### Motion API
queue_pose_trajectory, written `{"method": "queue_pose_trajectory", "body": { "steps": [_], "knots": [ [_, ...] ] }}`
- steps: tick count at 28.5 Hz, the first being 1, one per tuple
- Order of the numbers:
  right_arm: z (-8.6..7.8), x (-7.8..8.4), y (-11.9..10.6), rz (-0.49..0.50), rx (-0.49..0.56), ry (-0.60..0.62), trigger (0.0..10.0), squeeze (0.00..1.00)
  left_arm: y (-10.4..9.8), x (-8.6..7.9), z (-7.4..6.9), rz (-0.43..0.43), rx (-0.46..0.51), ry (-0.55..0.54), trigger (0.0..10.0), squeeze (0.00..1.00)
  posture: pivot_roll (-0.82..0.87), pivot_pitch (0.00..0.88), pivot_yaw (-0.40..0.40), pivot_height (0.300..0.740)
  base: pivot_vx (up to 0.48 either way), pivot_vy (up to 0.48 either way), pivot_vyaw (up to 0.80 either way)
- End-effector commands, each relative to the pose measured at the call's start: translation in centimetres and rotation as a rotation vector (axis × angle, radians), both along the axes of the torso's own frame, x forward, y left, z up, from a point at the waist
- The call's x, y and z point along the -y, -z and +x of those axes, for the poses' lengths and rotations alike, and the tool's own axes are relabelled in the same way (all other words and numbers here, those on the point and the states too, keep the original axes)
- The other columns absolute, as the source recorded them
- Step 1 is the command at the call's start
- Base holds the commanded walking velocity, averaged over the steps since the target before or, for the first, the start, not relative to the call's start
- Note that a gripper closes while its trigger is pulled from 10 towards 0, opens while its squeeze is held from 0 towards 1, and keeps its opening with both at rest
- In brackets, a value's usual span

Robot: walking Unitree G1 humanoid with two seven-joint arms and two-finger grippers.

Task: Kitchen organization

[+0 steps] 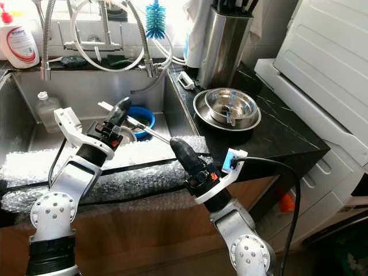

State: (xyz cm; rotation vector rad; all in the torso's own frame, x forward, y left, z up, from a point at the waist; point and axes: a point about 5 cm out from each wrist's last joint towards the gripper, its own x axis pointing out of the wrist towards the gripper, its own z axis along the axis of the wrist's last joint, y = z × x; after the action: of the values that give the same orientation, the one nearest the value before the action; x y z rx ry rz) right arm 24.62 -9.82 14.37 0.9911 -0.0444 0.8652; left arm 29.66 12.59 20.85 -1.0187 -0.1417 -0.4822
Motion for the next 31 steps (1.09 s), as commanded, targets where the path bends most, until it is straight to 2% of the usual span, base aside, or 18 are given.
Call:
{"method": "queue_pose_trajectory", "body": {
  "steps": [1, 9, 14, 16, 17, 18, 21, 26, 27, 28, 29, 31],
  "knots": [
    [0.2, 0.2, -0.2, -0.015, 0.008, 0.022, 10.0, 0.00, -0.3, 0.3, 0.0, 0.020, 0.004, 0.011, 0.0, 0.00, 0.01, 0.011, -0.095, 0.740, 0.000, 0.000, 0.00],
    [0.2, 0.3, -0.2, -0.019, 0.014, 0.028, 10.0, 0.00, -0.6, 0.3, 0.0, -0.005, 0.002, 0.011, 0.0, 0.00, 0.01, 0.009, -0.096, 0.740, 0.000, 0.000, 0.00],
    [0.3, 0.3, -0.2, -0.018, 0.017, 0.030, 10.0, 0.00, -1.0, 0.0, 0.2, -0.046, -0.003, -0.005, 0.0, 0.00, 0.01, 0.011, -0.098, 0.740, 0.000, 0.000, 0.00],
    [0.4, 0.4, -0.3, -0.020, 0.017, 0.034, 10.0, 0.00, -1.6, -0.4, 0.4, -0.094, -0.002, -0.031, 0.0, 0.00, 0.01, 0.011, -0.099, 0.740, 0.000, 0.000, 0.00],
    [0.5, 0.4, -0.3, -0.021, 0.016, 0.040, 10.0, 0.35, -1.7, -0.6, 0.4, -0.099, -0.003, -0.039, 0.0, 0.00, 0.01, 0.011, -0.099, 0.740, 0.000, 0.000, 0.00],
    [0.6, 0.4, -0.2, -0.017, 0.009, 0.046, 10.0, 1.00, -1.8, -0.7, 0.5, -0.099, -0.004, -0.050, 0.0, 0.00, 0.02, 0.011, -0.099, 0.740, 0.000, 0.000, 0.00],
    [0.7, 0.5, -0.3, -0.012, 0.008, 0.051, 10.0, 1.00, -1.8, -1.1, 0.7, -0.098, -0.007, -0.084, 0.0, 0.00, 0.01, 0.010, -0.099, 0.740, 0.000, 0.000, 0.00],
    [0.7, 0.5, -0.3, -0.021, 0.012, 0.056, 10.0, 1.00, -2.5, -2.6, 1.2, -0.197, -0.016, -0.191, 0.0, 0.00, 0.01, 0.008, -0.100, 0.740, 0.000, 0.000, 0.00],
    [0.7, 0.5, -0.2, -0.029, 0.008, 0.061, 10.0, 0.64, -2.7, -3.0, 1.3, -0.210, -0.018, -0.234, 0.0, 0.00, 0.01, 0.008, -0.099, 0.740, 0.000, 0.000, 0.00],
    [0.8, 0.5, -0.2, -0.034, 0.002, 0.063, 10.0, 0.64, -2.7, -3.3, 1.4, -0.217, -0.018, -0.259, 0.0, 0.00, 0.01, 0.007, -0.100, 0.740, 0.000, 0.000, 0.00],
    [0.8, 0.5, -0.1, -0.036, -0.002, 0.064, 10.0, 0.00, -2.8, -3.5, 1.4, -0.220, -0.018, -0.274, 0.0, 0.00, 0.01, 0.007, -0.100, 0.740, 0.000, 0.000, 0.00],
    [0.8, 0.4, 0.0, -0.042, -0.002, 0.063, 10.0, 0.00, -3.0, -4.6, 1.4, -0.287, -0.019, -0.330, 0.0, 0.00, 0.01, 0.008, -0.100, 0.740, 0.000, 0.000, 0.00]
  ]
}}
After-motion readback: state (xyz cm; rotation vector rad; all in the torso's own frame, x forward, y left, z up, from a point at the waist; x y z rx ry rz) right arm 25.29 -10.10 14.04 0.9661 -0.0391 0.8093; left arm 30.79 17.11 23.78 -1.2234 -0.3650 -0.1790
